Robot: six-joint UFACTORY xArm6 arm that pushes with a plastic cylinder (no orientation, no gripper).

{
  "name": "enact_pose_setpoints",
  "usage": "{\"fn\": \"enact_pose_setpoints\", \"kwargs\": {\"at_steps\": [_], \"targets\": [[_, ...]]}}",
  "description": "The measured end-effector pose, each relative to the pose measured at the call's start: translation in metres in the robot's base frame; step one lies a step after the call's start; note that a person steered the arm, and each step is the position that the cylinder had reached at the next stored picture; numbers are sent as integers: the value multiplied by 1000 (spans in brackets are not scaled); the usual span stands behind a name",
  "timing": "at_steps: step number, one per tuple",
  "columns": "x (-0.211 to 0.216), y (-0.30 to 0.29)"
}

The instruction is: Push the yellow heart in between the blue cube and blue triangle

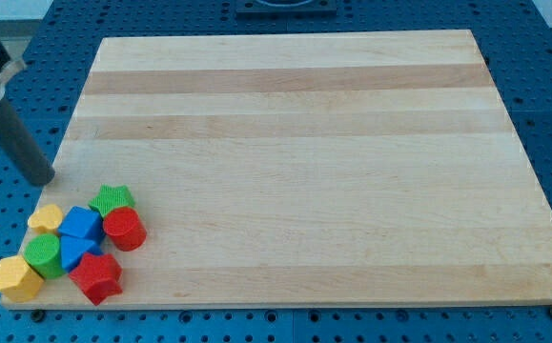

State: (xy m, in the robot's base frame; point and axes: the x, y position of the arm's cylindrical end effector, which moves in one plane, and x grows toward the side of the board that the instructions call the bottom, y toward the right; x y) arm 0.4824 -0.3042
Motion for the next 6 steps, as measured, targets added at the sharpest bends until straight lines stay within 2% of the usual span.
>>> {"fn": "enact_pose_setpoints", "kwargs": {"at_steps": [6], "targets": [[66,9]]}}
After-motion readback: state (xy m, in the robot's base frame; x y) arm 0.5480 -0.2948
